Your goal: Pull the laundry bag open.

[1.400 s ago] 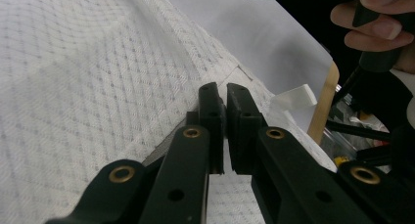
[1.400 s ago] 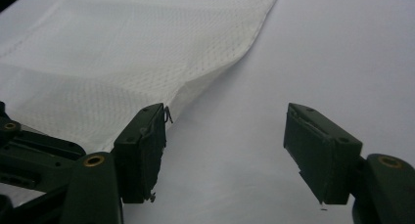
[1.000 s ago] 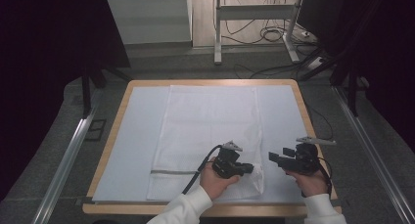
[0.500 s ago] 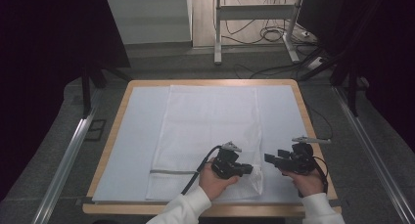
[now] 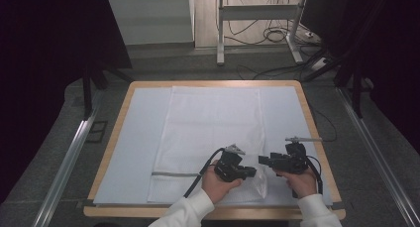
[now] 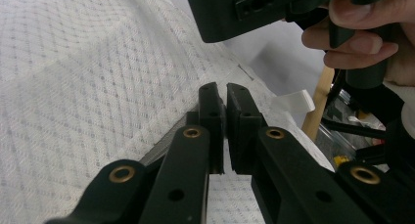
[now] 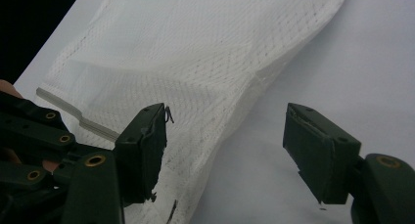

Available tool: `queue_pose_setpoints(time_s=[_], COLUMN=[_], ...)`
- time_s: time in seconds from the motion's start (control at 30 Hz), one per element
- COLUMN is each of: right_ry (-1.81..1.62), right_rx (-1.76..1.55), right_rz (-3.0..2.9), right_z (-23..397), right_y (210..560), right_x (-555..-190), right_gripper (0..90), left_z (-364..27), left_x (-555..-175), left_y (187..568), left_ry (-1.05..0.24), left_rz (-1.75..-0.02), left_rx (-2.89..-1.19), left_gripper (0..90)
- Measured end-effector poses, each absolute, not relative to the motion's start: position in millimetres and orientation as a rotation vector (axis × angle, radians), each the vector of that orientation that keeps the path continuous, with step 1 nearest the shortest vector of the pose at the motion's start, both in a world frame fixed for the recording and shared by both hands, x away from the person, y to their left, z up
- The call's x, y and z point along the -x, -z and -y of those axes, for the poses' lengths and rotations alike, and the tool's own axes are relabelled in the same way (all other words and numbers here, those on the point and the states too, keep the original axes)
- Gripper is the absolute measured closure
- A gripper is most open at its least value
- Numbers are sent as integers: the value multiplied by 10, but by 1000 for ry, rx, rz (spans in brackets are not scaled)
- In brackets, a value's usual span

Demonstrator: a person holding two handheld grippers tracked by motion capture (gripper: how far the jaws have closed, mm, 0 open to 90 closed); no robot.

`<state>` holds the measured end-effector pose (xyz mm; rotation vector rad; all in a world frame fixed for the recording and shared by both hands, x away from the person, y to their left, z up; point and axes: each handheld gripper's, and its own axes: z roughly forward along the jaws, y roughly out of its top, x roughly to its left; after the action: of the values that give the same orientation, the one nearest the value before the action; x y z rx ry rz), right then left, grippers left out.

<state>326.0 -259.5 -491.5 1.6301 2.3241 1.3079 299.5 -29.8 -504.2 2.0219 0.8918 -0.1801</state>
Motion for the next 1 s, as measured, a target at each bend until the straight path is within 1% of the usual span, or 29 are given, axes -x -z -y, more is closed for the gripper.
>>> queue_pose_setpoints(time_s=[0.3,0.53,0.63,0.87,1.0], right_ry=[-1325,-1315,-1315,-1326,-1369], right_rx=[-1671,-1699,-1695,-1686,-1671], right_rz=[-2341,-2359,-2377,-2433,-2471], right_z=[2534,2456,2432,2363,2346], right_y=[4973,5053,5076,5114,5129], right_x=[-3281,-3325,-3334,-3342,-3343], right_gripper=[338,377,406,518,670], left_z=[297,303,305,309,304], left_x=[-2992,-2991,-2990,-2986,-2991], left_y=[5042,5048,5050,5053,5058], left_ry=[182,184,184,181,181], left_rz=[-889,-887,-886,-885,-887], left_rx=[-2022,-2025,-2026,-2033,-2033], left_gripper=[868,868,868,868,868])
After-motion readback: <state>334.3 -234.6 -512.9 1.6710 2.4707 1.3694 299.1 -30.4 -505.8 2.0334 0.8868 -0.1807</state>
